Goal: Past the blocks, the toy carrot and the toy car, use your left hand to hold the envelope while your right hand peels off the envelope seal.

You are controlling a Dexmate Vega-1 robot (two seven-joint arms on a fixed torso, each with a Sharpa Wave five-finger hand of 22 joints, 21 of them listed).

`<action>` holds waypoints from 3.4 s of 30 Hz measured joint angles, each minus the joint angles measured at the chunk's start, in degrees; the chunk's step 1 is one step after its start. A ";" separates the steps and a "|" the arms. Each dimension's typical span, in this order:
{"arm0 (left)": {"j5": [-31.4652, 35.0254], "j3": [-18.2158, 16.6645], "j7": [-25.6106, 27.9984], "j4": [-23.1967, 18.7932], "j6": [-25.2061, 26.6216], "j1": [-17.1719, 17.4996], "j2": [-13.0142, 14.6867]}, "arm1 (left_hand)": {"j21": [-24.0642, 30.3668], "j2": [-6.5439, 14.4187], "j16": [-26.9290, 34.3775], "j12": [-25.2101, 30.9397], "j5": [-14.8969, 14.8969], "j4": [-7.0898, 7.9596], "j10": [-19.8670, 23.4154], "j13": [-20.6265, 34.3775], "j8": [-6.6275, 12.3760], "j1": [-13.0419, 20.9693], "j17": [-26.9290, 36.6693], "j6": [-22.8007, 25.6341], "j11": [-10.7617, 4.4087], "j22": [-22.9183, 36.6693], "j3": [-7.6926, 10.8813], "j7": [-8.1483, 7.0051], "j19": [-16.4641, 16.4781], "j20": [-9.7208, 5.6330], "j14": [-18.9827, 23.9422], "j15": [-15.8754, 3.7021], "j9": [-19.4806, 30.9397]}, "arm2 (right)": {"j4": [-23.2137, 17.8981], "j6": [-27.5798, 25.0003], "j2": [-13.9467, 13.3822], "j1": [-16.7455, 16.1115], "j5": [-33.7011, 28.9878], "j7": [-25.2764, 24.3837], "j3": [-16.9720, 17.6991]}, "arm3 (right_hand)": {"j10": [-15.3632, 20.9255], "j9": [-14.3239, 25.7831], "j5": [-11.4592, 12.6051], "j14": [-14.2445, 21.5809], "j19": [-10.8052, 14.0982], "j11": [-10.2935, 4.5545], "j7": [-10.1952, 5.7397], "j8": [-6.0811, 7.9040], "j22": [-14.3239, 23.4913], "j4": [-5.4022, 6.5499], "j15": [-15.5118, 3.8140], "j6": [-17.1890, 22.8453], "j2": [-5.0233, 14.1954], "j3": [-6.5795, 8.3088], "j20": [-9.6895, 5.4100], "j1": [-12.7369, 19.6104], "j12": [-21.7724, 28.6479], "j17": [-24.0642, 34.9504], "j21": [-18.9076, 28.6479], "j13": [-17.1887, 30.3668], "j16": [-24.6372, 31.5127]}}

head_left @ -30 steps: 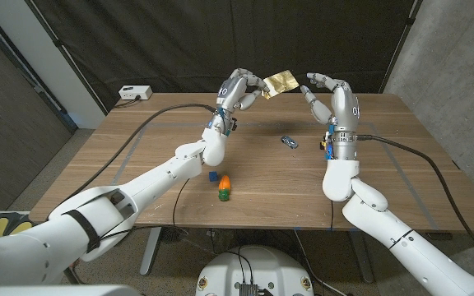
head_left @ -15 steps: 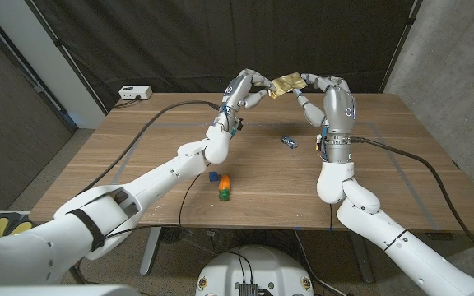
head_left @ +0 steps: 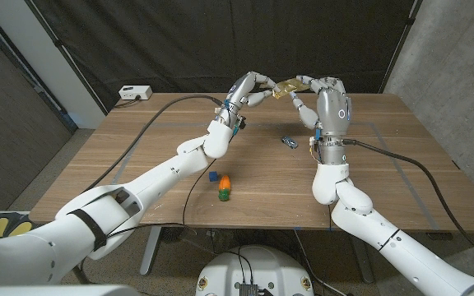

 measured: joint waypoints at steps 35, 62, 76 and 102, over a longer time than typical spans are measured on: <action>0.51 -2.37 -7.54 -5.22 0.48 1.62 2.00 | 1.41 0.45 0.00 -1.52 -1.17 0.26 0.85 2.18 -1.83 0.93 2.11 1.32 -0.23 0.01 -1.61 0.09 -0.42 0.02 0.00 0.00 -0.22 | 4.54 -7.24 3.02 4.38 0.15 -1.66 -5.07 | 3.37 0.25 1.98 0.75 -1.23 0.11 0.23 -0.50 0.26 1.31 -0.14 3.71 -0.53 -4.78 -0.01 0.53 -0.17 8.93 3.17 2.05 7.67; -0.73 -4.43 -8.29 -6.93 -1.48 3.62 2.40 | 2.51 0.90 -0.92 -2.67 -2.23 0.49 1.34 3.88 -3.16 1.68 3.19 1.63 -0.34 0.01 -2.80 0.41 -0.51 -0.08 0.52 -0.10 -0.06 | 7.78 -6.55 4.06 5.77 -0.03 -4.31 -6.12 | 18.58 0.31 3.37 6.58 0.87 0.54 0.74 2.61 0.79 1.47 -1.87 19.82 3.96 -5.58 0.18 6.44 4.22 16.51 9.66 5.46 12.33; -0.14 -5.22 -7.51 -8.52 -2.39 4.72 2.68 | 2.90 1.06 -1.48 -3.17 -2.67 0.50 1.36 4.17 -4.05 1.98 3.72 1.63 -0.35 0.01 -3.28 0.41 -0.71 -0.28 0.52 -0.10 -0.06 | 7.87 -4.02 3.41 5.11 -1.00 -4.69 -5.40 | 22.61 -0.42 0.34 8.57 0.37 2.51 1.98 2.82 1.35 0.95 -2.44 23.28 7.40 -3.92 0.00 7.70 4.70 17.02 12.65 5.65 11.65; 1.12 -7.66 -7.11 -14.39 -2.58 9.07 4.38 | 3.39 1.40 -2.13 -3.88 -3.11 0.46 2.04 4.39 -4.93 2.08 4.50 1.93 -0.21 -0.24 -4.15 0.10 -1.02 0.03 0.93 -0.30 -0.06 | 12.06 16.68 14.49 0.04 -18.79 -5.45 7.50 | 28.77 -0.49 -2.68 10.97 -1.23 2.37 3.21 2.87 2.91 -0.68 -2.99 24.50 7.23 -2.28 -0.02 9.06 8.49 24.36 18.88 11.99 14.46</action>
